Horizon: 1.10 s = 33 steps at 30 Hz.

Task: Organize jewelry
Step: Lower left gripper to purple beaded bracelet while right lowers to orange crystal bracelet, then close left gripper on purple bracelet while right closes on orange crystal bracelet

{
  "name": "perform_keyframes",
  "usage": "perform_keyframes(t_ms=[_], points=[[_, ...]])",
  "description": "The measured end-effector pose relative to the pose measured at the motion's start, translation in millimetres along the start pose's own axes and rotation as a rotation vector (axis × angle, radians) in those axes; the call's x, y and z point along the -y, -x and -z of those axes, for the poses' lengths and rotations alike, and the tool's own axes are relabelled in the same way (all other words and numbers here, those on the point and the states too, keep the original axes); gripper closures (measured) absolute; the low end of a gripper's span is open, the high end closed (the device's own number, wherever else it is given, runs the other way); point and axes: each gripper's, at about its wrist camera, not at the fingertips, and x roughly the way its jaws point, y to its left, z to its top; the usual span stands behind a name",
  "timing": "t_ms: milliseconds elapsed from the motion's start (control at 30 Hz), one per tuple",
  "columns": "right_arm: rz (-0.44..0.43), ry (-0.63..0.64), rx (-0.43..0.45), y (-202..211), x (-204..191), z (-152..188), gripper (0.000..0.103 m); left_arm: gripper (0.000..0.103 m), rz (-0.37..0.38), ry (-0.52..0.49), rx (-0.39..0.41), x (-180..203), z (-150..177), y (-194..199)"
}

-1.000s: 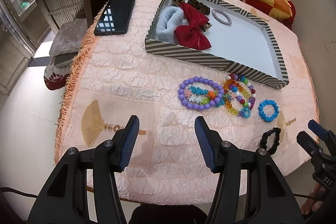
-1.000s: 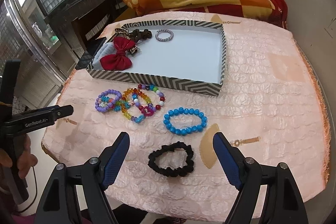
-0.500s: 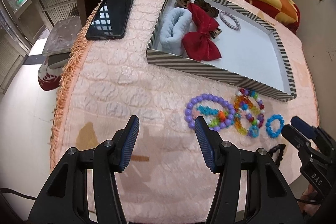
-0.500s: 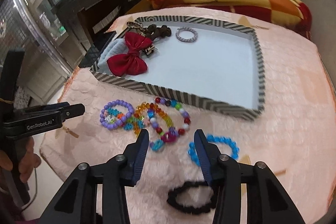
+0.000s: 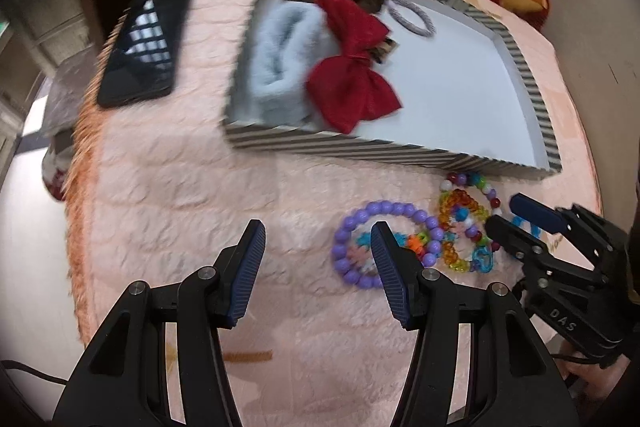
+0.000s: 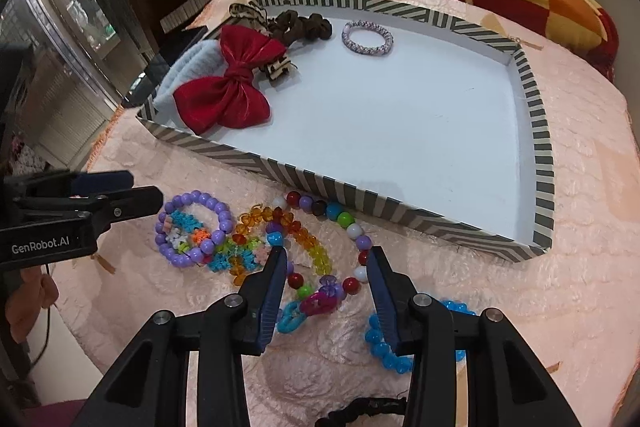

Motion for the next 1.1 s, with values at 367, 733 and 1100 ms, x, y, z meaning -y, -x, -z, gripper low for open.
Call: perform_keyframes(t_ms=[367, 733, 1100], points=[[0.012, 0.024, -0.035, -13.8, 5.5, -4.8, 0.063, 0.048, 0.015, -0.183, -0.072, 24.7, -16.1, -24.4], [0.023, 0.041, -0.017, -21.5, 7.5, -1.3, 0.088, 0.089, -0.002, -0.263, -0.074, 32.8, -25.6, -38.4], [-0.086, -0.028, 0.055, 19.2, 11.1, 2.2, 0.094, 0.095, 0.053, -0.205, 0.010, 21.1, -24.1, 3.7]])
